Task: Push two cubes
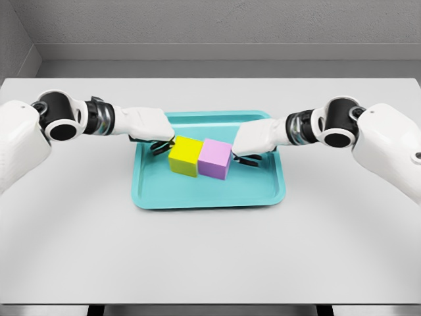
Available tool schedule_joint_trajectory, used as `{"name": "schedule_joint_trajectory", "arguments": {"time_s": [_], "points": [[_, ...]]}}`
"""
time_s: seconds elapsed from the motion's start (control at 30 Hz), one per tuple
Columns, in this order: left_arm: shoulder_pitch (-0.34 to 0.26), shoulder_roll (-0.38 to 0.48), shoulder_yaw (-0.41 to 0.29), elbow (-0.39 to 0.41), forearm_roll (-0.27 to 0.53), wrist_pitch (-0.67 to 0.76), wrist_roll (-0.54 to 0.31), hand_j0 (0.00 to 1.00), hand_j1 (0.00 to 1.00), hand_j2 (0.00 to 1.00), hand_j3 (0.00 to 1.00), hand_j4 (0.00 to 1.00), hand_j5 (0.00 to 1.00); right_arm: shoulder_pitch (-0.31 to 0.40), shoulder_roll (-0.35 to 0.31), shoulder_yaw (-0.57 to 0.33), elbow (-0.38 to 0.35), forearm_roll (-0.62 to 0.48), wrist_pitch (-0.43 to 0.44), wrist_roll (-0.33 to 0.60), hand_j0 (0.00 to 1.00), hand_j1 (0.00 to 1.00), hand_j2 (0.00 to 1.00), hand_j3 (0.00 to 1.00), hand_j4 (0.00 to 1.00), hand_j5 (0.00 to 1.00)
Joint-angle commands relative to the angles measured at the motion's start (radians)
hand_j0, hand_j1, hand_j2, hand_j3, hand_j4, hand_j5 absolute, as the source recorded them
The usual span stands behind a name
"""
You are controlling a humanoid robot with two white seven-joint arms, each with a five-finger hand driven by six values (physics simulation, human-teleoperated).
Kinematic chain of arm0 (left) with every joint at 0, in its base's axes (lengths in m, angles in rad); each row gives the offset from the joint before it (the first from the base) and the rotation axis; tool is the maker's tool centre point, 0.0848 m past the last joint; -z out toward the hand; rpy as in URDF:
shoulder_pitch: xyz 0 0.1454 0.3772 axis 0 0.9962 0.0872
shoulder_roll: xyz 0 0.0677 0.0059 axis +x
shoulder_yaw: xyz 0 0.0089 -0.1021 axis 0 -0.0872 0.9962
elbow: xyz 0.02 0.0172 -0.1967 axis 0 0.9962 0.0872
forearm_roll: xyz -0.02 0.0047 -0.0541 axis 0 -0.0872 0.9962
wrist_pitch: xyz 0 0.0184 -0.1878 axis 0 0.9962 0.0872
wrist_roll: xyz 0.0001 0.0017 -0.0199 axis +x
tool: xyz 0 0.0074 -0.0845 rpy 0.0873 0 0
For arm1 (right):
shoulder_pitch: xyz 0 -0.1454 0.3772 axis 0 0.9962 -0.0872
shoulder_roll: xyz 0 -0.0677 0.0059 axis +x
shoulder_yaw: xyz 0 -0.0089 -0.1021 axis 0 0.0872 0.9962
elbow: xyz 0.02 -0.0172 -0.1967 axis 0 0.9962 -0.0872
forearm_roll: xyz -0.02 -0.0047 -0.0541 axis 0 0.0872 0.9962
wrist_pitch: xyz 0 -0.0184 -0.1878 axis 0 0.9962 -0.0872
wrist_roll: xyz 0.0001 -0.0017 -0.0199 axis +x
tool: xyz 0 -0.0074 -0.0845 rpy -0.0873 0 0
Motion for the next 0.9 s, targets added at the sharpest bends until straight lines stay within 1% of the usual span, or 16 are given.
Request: {"name": "schedule_joint_trajectory", "arguments": {"time_s": [0.0,0.07,0.23,0.33,0.37,0.4,0.47,0.5,0.57,0.6,0.67,0.7,0.73,0.77,0.8,0.87], "points": [[0.0,0.001,0.007,0.006,0.009,0.004,0.001,0.11,0.11,0.11,0.11,0.11,0.11,0.0,0.004,0.0,0.0,-0.008,0.003,-0.001,0.0,0.0,0.0,0.0,0.0,0.0],[-0.009,0.012,0.046,0.044,0.013,0.004,0.001,0.11,0.11,0.11,0.11,0.11,0.11,0.0,0.003,0.0,0.0,-0.008,0.003,-0.001,0.0,0.0,0.0,0.0,0.0,0.0],[-0.017,0.014,0.046,0.046,0.024,0.004,0.001,0.12,0.12,0.12,0.12,0.12,0.12,0.0,-0.034,-0.013,0.0,-0.008,0.003,-0.001,0.0,0.0,0.0,0.0,0.0,0.0],[-0.02,0.02,0.046,0.047,0.05,0.004,0.001,0.13,0.13,0.13,0.13,0.13,0.13,-0.002,-0.092,-0.025,-0.004,-0.009,0.003,-0.001,0.0,0.0,0.0,0.0,0.0,0.0],[-0.028,0.06,0.053,0.047,0.103,0.004,0.001,0.14,0.14,0.14,0.14,0.14,0.14,0.009,-0.132,-0.103,-0.004,-0.011,0.003,-0.001,0.0,0.0,0.0,0.0,0.0,0.0],[-0.026,0.126,0.099,0.047,0.166,0.004,0.001,0.18,0.18,0.18,0.18,0.18,0.18,0.021,-0.161,-0.169,-0.004,-0.014,0.003,-0.001,0.0,0.0,0.0,0.0,0.0,0.0],[-0.025,0.239,0.177,0.104,0.268,0.004,0.001,0.23,0.23,0.23,0.23,0.23,0.23,0.049,-0.194,-0.208,-0.004,-0.017,0.003,-0.001,0.0,0.0,0.0,0.0,0.0,0.0],[-0.017,0.255,0.223,0.139,0.3,0.004,0.001,0.26,0.26,0.26,0.26,0.26,0.26,0.058,-0.207,-0.226,-0.004,-0.021,0.003,-0.001,0.0,0.0,0.0,0.0,0.0,0.0],[-0.012,0.25,0.284,0.265,0.357,0.004,0.001,0.58,0.58,0.58,0.58,0.58,0.58,0.078,-0.232,-0.26,-0.004,-0.021,0.003,-0.001,0.0,0.0,0.0,0.0,0.0,0.0],[-0.011,0.247,0.286,0.316,0.375,0.004,0.001,0.97,0.97,0.97,0.97,0.97,0.97,0.08,-0.238,-0.26,-0.004,-0.021,0.003,-0.001,0.0,0.0,0.0,0.0,0.0,0.0],[0.006,0.239,0.284,0.468,0.452,0.004,0.001,1.0,1.0,1.0,1.0,1.0,1.0,0.109,-0.261,-0.315,-0.004,-0.023,0.003,-0.001,0.0,0.0,0.0,0.0,0.0,0.0],[0.032,0.235,0.284,0.491,0.516,0.004,0.001,1.0,1.0,1.0,1.0,1.0,1.0,0.136,-0.263,-0.393,-0.002,-0.023,0.003,-0.001,0.0,0.0,0.0,0.0,0.0,0.0],[0.041,0.228,0.284,0.488,0.516,0.004,0.001,1.0,1.0,1.0,1.0,1.0,1.0,0.15,-0.27,-0.43,-0.002,-0.023,0.003,-0.001,0.06,0.06,0.06,0.06,0.06,0.06],[0.041,0.227,0.284,0.488,0.516,0.004,0.001,1.0,1.0,1.0,1.0,1.0,1.0,0.153,-0.289,-0.454,-0.002,-0.023,0.003,-0.001,0.67,0.67,0.67,0.67,0.67,0.67],[0.043,0.222,0.284,0.488,0.515,0.004,0.001,1.0,1.0,1.0,1.0,1.0,1.0,0.159,-0.296,-0.519,-0.002,-0.027,0.003,-0.001,1.0,1.0,1.0,1.0,1.0,1.0],[0.046,0.215,0.284,0.488,0.516,0.004,0.001,1.0,1.0,1.0,1.0,1.0,1.0,0.189,-0.31,-0.573,-0.002,-0.11,0.003,-0.001,1.0,1.0,1.0,1.0,1.0,1.0]]}}
